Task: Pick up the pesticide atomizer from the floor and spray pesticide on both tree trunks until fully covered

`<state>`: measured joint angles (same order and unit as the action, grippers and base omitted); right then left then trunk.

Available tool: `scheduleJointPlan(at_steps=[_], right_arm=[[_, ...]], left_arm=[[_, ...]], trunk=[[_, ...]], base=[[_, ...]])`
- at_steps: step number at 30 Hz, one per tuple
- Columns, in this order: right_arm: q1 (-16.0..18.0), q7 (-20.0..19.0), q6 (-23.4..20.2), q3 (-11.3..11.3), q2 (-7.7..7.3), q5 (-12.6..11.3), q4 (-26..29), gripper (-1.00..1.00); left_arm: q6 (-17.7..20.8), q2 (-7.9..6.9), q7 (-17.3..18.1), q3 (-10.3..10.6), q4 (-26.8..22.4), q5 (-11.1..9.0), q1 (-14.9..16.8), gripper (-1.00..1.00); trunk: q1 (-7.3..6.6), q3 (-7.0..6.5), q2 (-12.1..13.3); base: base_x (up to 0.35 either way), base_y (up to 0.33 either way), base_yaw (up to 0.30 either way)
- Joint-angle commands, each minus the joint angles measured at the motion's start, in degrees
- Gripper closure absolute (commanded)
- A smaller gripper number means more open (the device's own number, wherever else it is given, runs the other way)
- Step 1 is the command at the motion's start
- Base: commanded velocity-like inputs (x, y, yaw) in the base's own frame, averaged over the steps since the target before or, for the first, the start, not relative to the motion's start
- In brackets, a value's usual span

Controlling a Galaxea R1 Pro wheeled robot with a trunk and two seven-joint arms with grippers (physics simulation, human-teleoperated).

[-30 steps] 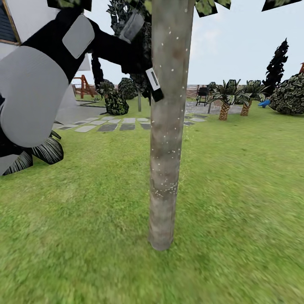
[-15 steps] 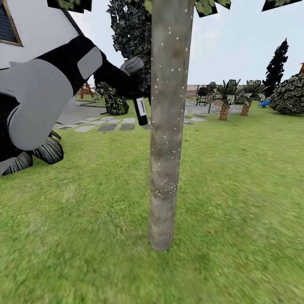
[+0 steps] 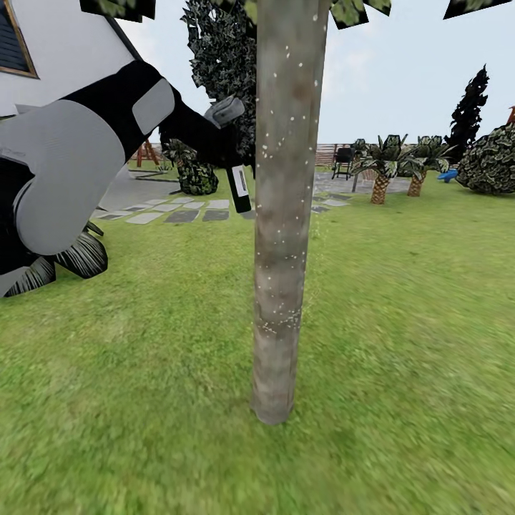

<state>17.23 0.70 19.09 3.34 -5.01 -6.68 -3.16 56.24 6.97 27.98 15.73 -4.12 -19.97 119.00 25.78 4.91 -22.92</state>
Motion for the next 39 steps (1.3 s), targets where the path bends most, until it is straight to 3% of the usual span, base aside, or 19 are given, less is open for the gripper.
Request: scheduleJointPlan(at_steps=[1, 8, 13, 15, 27, 32, 39], right_arm=[[0.0, 0.0, 0.0, 0.0, 0.0, 0.0, 0.0, -1.0], [0.0, 0.0, 0.0, 0.0, 0.0, 0.0, 0.0, -1.0], [0.0, 0.0, 0.0, 0.0, 0.0, 0.0, 0.0, -1.0], [0.0, 0.0, 0.0, 0.0, 0.02, 0.0, 0.0, -1.0], [-0.2, 0.1, 0.1, -0.1, 0.09, 0.0, 0.0, -1.0], [-0.2, 0.1, 0.1, -0.1, 0.16, -0.1, 0.0, -1.0], [-0.2, 0.1, 0.2, -0.1, 0.09, -0.1, 0.0, -1.0]], left_arm=[[0.0, 0.01, 0.0, -0.1, 0.0, -0.1, 0.0, 1.0], [0.0, 0.69, 0.6, -0.1, 0.5, -0.1, 0.0, 1.0], [-0.1, 3.0, 9.8, 0.1, 0.2, -0.1, 0.0, 1.0], [-0.2, 3.03, 10.8, 0.1, 0.2, -0.1, 0.0, 1.0], [-1.9, 3.03, 10.7, 0.3, 1.9, 0.2, -0.4, 1.0], [-2.7, 2.97, 10.6, 1.5, 2.0, 4.0, -4.2, 1.0], [-5.2, 2.98, 10.6, 1.6, 2.1, 4.7, -9.2, 1.0]], trunk=[[0.0, 0.0, 0.0], [0.0, 0.0, 0.0], [0.0, 0.0, 0.0], [0.0, 0.0, 0.0], [0.0, 0.0, 0.0], [0.0, 0.0, 0.0], [0.0, 0.0, 0.0]], base=[[0.0, 0.0, 0.0], [0.0, 0.0, 0.0], [0.0, 0.0, 0.0], [0.0, 0.0, 0.0], [0.0, 0.0, 0.0], [0.0, 0.0, 0.0], [0.0, 0.0, 0.0]])
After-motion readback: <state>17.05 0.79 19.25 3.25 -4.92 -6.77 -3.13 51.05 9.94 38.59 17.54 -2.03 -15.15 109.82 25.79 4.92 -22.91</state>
